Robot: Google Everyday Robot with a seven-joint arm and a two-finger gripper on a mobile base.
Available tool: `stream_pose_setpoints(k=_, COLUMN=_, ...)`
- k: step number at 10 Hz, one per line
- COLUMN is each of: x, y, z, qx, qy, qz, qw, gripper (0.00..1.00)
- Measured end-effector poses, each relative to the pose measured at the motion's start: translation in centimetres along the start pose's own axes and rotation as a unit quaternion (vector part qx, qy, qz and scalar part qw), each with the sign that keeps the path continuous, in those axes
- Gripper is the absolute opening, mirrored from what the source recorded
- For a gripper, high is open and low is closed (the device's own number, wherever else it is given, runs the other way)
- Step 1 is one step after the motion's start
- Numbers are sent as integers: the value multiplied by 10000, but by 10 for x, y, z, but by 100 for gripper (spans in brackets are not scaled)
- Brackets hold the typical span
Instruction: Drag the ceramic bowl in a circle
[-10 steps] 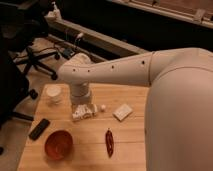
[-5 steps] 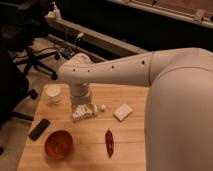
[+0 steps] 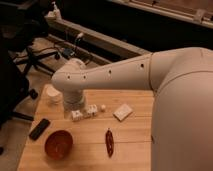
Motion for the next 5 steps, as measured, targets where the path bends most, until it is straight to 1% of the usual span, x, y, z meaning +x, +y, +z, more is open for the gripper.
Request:
stream_pose_setpoints(k=1, x=12, y=8, z=6, qx=-54, qy=18, qz=-72, qw=10000, gripper=65)
stream_pose_setpoints(k=2, x=19, y=13, z=11, qx=-80, qy=32, qz=-138, qw=9999, gripper=65)
stream_pose_setpoints(k=3, x=31, y=22, z=21, qx=-121, qy=75, qz=-268, qw=9995, gripper=65)
stream_pose_setpoints(k=5, x=46, y=36, z=39, qx=-181, qy=128, qz=-514, qw=9984, gripper=65)
